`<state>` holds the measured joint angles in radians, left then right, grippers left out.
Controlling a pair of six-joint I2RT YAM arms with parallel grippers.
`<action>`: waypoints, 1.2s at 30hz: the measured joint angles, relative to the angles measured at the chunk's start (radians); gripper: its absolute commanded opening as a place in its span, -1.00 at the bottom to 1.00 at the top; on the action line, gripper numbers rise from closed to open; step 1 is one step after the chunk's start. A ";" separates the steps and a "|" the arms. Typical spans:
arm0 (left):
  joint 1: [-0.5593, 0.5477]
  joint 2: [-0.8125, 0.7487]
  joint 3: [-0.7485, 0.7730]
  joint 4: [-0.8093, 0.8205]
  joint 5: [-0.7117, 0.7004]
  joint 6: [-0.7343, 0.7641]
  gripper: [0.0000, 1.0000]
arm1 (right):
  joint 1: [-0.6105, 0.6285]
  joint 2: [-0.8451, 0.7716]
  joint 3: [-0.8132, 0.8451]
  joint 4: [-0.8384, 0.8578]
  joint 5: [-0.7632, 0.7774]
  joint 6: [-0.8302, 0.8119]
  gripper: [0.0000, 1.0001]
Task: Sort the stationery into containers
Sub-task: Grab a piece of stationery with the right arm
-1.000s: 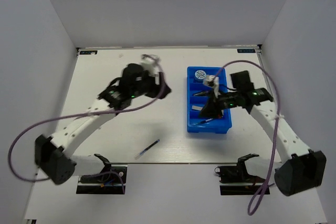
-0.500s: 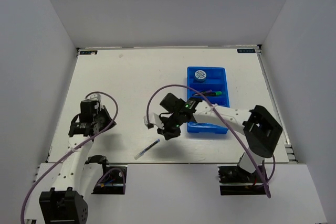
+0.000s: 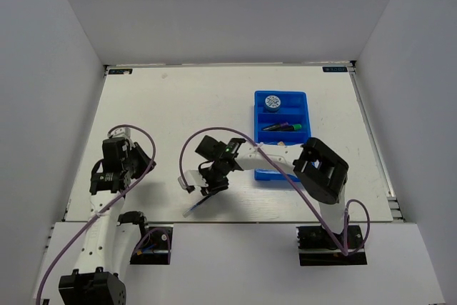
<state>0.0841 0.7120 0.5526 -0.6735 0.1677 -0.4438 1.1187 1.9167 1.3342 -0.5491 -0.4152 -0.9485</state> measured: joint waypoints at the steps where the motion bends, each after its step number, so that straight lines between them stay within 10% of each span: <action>1: 0.000 -0.004 0.000 0.000 0.000 0.000 -0.35 | 0.008 0.011 0.008 -0.003 0.002 -0.010 -0.16; 16: 0.000 -0.031 0.000 -0.027 -0.064 -0.006 0.11 | 0.047 0.055 0.010 0.005 0.052 -0.055 -0.22; 27: 0.000 -0.035 0.000 -0.030 -0.082 -0.010 0.13 | 0.049 0.055 -0.001 0.023 0.057 -0.058 -1.00; 36: 0.001 -0.042 0.000 -0.030 -0.083 -0.010 0.13 | 0.054 0.027 -0.022 0.022 0.112 0.008 -1.00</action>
<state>0.0849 0.6704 0.5526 -0.7036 0.0849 -0.4534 1.1728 1.9438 1.3125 -0.5270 -0.3031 -0.9401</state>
